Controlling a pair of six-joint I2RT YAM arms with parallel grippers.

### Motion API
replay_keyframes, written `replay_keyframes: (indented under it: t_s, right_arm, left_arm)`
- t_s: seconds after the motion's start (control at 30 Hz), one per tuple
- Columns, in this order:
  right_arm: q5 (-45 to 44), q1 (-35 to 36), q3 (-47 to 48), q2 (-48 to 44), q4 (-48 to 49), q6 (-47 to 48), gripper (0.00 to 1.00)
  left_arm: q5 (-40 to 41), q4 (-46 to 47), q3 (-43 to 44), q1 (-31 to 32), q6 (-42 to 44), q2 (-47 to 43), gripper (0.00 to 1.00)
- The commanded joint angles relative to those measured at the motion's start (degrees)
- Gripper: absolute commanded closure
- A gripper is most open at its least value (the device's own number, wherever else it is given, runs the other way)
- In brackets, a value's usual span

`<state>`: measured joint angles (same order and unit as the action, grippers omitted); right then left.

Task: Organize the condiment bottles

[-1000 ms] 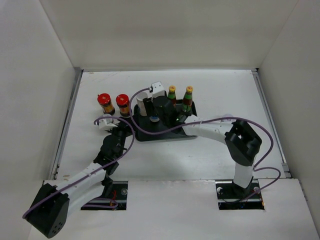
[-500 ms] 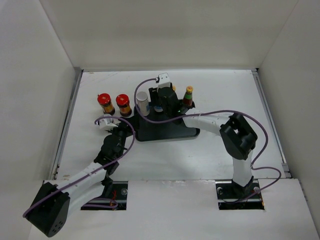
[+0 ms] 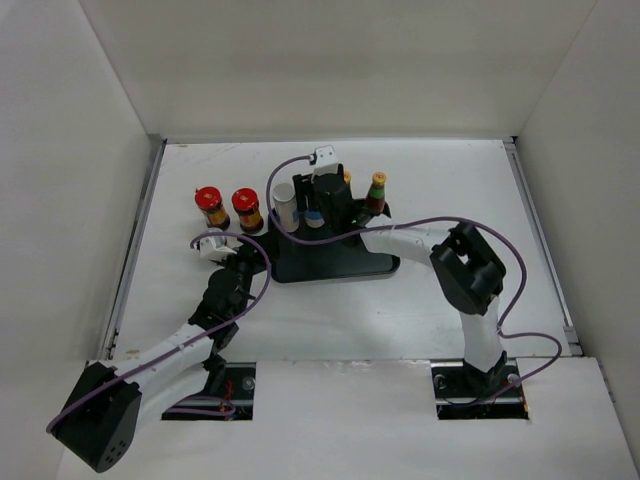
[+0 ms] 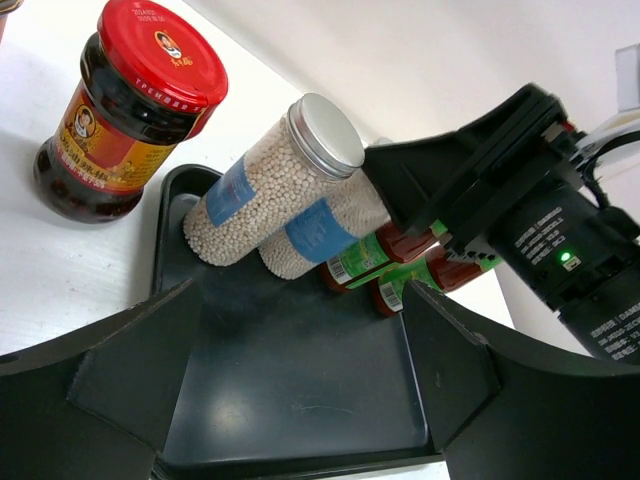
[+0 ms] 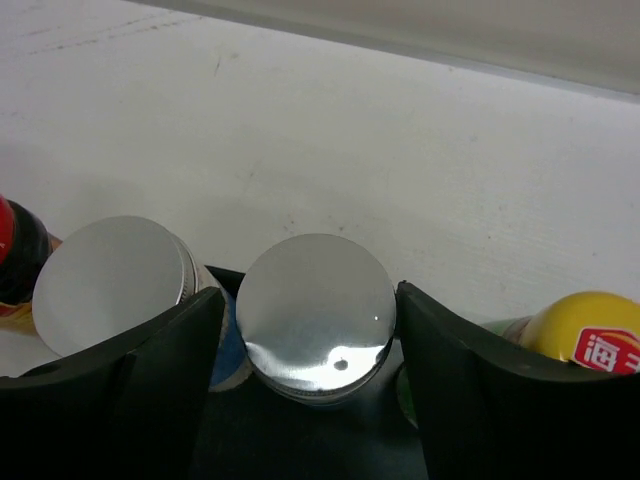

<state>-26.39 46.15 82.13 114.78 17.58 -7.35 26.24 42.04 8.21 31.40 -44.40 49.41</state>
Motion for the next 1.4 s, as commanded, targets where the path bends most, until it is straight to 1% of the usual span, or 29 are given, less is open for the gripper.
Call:
replay_keyframes:
  t_s: [0.0, 0.07, 0.13, 0.2, 0.3, 0.33, 0.37, 0.4, 0.43, 0.47, 0.5, 0.53, 0.57, 0.63, 0.67, 0.73, 0.8, 0.87, 0.9, 0.97, 1.03, 1.1, 1.13, 1.23, 1.3, 1.37]
  right_arm:
    - [-0.68, -0.32, 2.86, -1.75, 5.80, -0.20, 0.20]
    - [-0.68, -0.14, 2.60, -3.59, 5.97, -0.29, 0.13]
    - [-0.42, -0.14, 2.34, -5.52, 5.97, -0.29, 0.09]
    - [-0.06, 0.12, 2.07, -8.24, 5.97, -0.20, 0.08]
    - [0.81, 1.61, 0.76, -13.25, 5.88, 0.24, 0.09]
    - [1.43, 1.96, -0.20, -15.36, 5.88, -0.11, 0.12]
    - [2.13, 2.32, -1.52, -17.47, 5.80, -0.29, 0.20]
    - [2.57, 2.58, -3.36, -20.01, 5.71, -0.29, 0.31]
    - [2.57, 2.76, -5.73, -22.73, 5.97, -0.55, 0.46]
    - [2.66, 2.85, -8.53, -25.54, 5.97, -1.51, 0.58]
    - [2.84, 2.85, -11.43, -28.36, 5.54, -3.18, 0.67]
    - [3.36, 2.85, -14.68, -31.08, 5.27, -5.11, 0.74]
    - [4.23, 2.85, -18.11, -33.63, 5.09, -7.04, 0.78]
    - [5.38, 2.85, -24.61, -37.42, 5.09, -10.12, 0.78]
    - [5.21, 2.85, -29.00, -39.27, 5.70, -11.70, 0.78]
    - [5.03, 2.24, -34.64, -41.30, 6.49, -14.25, 0.77]
    - [5.30, 1.27, -38.69, -42.53, 7.90, -16.28, 0.76]
    - [5.65, 0.91, -42.38, -43.06, 10.53, -17.95, 0.72]
    - [5.74, 0.91, -43.79, -43.06, 12.02, -18.39, 0.70]
    - [5.74, 1.09, -45.73, -43.24, 14.40, -18.57, 0.65]
    - [5.48, 1.09, -47.23, -44.11, 15.55, -17.87, 0.53]
    - [4.77, 0.83, -48.98, -44.99, 16.77, -17.69, 0.41]
    - [4.60, 0.48, -49.78, -45.00, 17.83, -17.95, 0.38]
    - [4.77, -1.28, -50.57, -45.43, 18.28, -18.83, 0.32]
    - [4.86, -1.28, -50.84, -45.61, 18.80, -19.19, 0.29]
    - [5.12, -1.28, -50.75, -44.91, 18.80, -19.19, 0.27]
  left_arm:
    - [-0.66, 1.99, 0.05, -0.24, -0.25, 0.07, 0.18]
    - [-0.66, 1.99, 0.05, -0.24, -0.07, -0.19, 0.18]
    - [-0.40, 1.90, 0.32, -0.33, 0.37, -0.36, 0.18]
    - [-0.14, 1.38, 0.67, -0.42, 0.89, -0.54, 0.19]
    - [0.56, 0.33, 1.89, -0.50, 2.21, -0.54, 0.20]
    - [0.92, -0.90, 2.60, -0.59, 2.65, -0.71, 0.23]
    - [1.09, -2.48, 3.47, -0.59, 2.83, -1.15, 0.25]
    - [1.27, -4.49, 4.53, -0.59, 2.83, -1.59, 0.29]
    - [1.62, -6.51, 5.84, -0.59, 2.83, -1.94, 0.33]
    - [1.97, -8.88, 7.33, -0.59, 2.92, -2.29, 0.38]
    - [2.41, -11.69, 9.09, -0.59, 3.09, -2.47, 0.43]
    - [3.11, -14.68, 11.02, -0.59, 3.62, -2.56, 0.47]
    - [4.25, -18.19, 13.22, -0.59, 4.23, -2.21, 0.51]
    - [7.23, -24.44, 17.09, -0.94, 4.94, -0.99, 0.55]
    - [9.51, -28.90, 19.45, -1.03, 5.03, -0.02, 0.56]
    - [13.03, -33.67, 22.10, -0.68, 4.85, 1.91, 0.56]
    - [15.59, -36.23, 24.48, -0.94, 5.11, 4.19, 0.51]
    - [17.35, -38.34, 28.34, -1.91, 6.60, 7.79, 0.45]
    - [17.44, -38.87, 29.92, -2.43, 7.48, 9.20, 0.43]
    - [16.57, -40.45, 34.49, -4.10, 9.41, 13.85, 0.34]
    - [15.17, -42.03, 38.18, -5.07, 10.64, 17.63, 0.27]
    - [12.62, -44.06, 42.22, -6.21, 11.88, 21.59, 0.25]
    - [11.91, -44.59, 43.89, -6.48, 12.49, 23.35, 0.23]
    - [11.20, -45.38, 46.98, -7.62, 13.46, 27.83, 0.21]
    - [11.12, -45.29, 47.43, -8.94, 13.64, 29.77, 0.20]
    - [10.77, -45.12, 47.43, -10.17, 13.73, 31.44, 0.20]
